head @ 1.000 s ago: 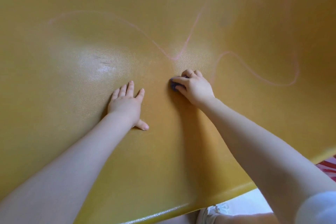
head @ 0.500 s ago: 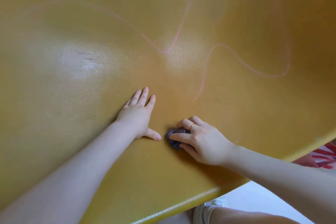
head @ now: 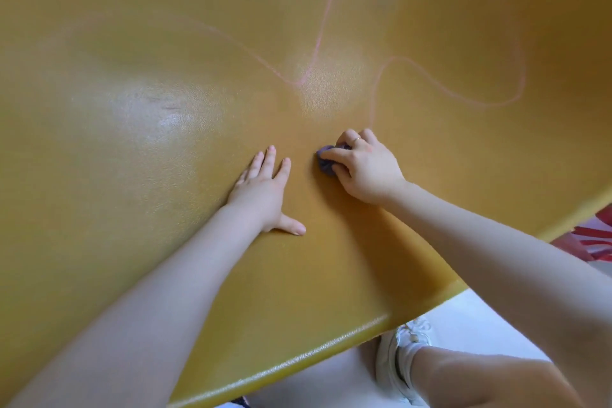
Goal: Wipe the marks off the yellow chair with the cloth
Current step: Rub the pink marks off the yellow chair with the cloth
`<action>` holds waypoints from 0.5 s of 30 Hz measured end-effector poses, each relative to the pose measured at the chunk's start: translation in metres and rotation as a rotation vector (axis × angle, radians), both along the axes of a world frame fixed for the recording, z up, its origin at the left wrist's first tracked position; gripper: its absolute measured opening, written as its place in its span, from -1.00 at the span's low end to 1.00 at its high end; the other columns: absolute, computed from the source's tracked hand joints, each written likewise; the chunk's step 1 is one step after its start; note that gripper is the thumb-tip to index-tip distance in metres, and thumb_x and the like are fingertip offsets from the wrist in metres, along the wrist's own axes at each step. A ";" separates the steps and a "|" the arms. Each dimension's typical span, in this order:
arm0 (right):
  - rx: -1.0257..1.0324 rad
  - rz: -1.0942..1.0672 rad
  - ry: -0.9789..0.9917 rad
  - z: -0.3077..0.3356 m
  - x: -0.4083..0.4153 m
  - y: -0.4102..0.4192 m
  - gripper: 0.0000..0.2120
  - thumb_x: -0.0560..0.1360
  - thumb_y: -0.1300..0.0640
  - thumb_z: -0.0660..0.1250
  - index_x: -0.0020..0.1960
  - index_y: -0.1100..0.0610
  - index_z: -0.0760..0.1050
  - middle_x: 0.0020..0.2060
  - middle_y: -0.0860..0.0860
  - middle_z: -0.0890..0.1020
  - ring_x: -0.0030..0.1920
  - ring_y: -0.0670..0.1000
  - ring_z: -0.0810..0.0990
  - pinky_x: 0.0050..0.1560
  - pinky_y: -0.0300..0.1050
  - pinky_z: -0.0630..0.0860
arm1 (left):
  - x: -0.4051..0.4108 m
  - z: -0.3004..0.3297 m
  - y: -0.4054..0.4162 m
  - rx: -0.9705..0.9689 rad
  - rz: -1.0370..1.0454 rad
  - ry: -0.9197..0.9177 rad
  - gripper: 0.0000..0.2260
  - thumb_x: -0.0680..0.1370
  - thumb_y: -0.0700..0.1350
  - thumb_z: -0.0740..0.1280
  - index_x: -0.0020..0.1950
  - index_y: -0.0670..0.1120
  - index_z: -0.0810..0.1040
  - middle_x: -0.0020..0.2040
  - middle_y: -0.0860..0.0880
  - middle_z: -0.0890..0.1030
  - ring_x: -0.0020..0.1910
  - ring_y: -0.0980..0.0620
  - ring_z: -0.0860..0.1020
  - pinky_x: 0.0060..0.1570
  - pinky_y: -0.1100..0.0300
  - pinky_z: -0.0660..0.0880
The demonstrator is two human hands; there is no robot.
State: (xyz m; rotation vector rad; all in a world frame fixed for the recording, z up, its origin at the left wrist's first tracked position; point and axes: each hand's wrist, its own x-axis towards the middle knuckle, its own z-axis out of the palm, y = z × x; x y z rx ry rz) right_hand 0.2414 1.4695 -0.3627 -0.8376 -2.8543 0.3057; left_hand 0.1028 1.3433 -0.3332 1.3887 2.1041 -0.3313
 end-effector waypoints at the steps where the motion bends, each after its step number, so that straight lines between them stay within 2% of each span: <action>1: -0.038 0.058 -0.017 0.005 0.017 -0.017 -0.73 0.44 0.18 0.28 0.10 -0.02 0.59 -0.05 0.11 0.55 -0.13 0.20 0.44 -0.25 -0.11 0.41 | 0.001 0.001 -0.001 -0.006 -0.001 0.004 0.09 0.30 0.28 0.43 0.52 -0.02 -0.26 0.50 -0.07 -0.38 0.50 -0.04 -0.29 0.47 0.06 -0.13; 4: -0.179 0.258 -0.127 0.025 0.061 -0.065 -0.72 0.33 0.13 0.29 0.01 -0.05 0.58 -0.15 0.06 0.56 -0.24 0.14 0.45 -0.31 -0.12 0.45 | 0.002 0.003 -0.005 -0.010 -0.004 0.012 0.07 0.32 0.29 0.40 0.52 -0.03 -0.25 0.51 -0.07 -0.36 0.51 -0.05 -0.28 0.47 0.06 -0.14; 7: -0.208 0.300 -0.186 0.039 0.087 -0.087 -0.73 0.33 0.12 0.33 0.02 -0.04 0.52 -0.15 0.03 0.56 -0.27 0.09 0.43 -0.32 -0.15 0.49 | 0.006 0.006 -0.008 0.029 -0.046 0.038 -0.02 0.38 0.29 0.34 0.53 -0.06 -0.19 0.53 -0.05 -0.27 0.51 -0.06 -0.24 0.47 0.06 -0.14; 9: -0.189 0.206 -0.216 0.042 0.082 -0.088 -0.71 0.43 0.12 0.32 0.14 0.00 0.45 -0.02 0.01 0.56 -0.15 0.09 0.42 -0.22 -0.05 0.53 | 0.012 0.006 -0.011 0.053 -0.098 0.024 -0.08 0.42 0.27 0.32 0.54 -0.09 -0.14 0.54 -0.05 -0.22 0.52 -0.05 -0.20 0.47 0.07 -0.12; 12: -0.082 -0.026 -0.248 0.031 0.061 -0.065 -0.54 0.53 0.07 0.26 0.40 0.02 0.24 0.24 -0.03 0.47 0.10 0.11 0.38 0.02 -0.01 0.44 | 0.017 0.005 -0.019 0.041 -0.114 -0.047 -0.04 0.40 0.27 0.35 0.54 -0.09 -0.16 0.54 -0.05 -0.25 0.52 -0.03 -0.18 0.47 0.09 -0.06; 13: -0.027 -0.105 -0.266 0.027 0.053 -0.054 -0.53 0.54 0.06 0.24 0.42 0.01 0.22 0.25 -0.01 0.46 0.12 0.12 0.38 0.03 -0.02 0.41 | 0.016 0.005 -0.021 0.033 -0.122 -0.053 -0.01 0.38 0.29 0.36 0.54 -0.08 -0.17 0.53 -0.05 -0.27 0.52 -0.02 -0.19 0.47 0.09 -0.07; 15: 0.025 -0.263 -0.253 0.019 0.041 -0.031 -0.61 0.56 0.04 0.21 0.38 0.00 0.29 0.22 0.03 0.47 0.12 0.15 0.38 0.01 -0.04 0.40 | 0.015 0.003 -0.023 0.026 -0.131 -0.052 0.03 0.34 0.31 0.36 0.53 -0.07 -0.20 0.53 -0.05 -0.29 0.52 -0.03 -0.20 0.47 0.08 -0.10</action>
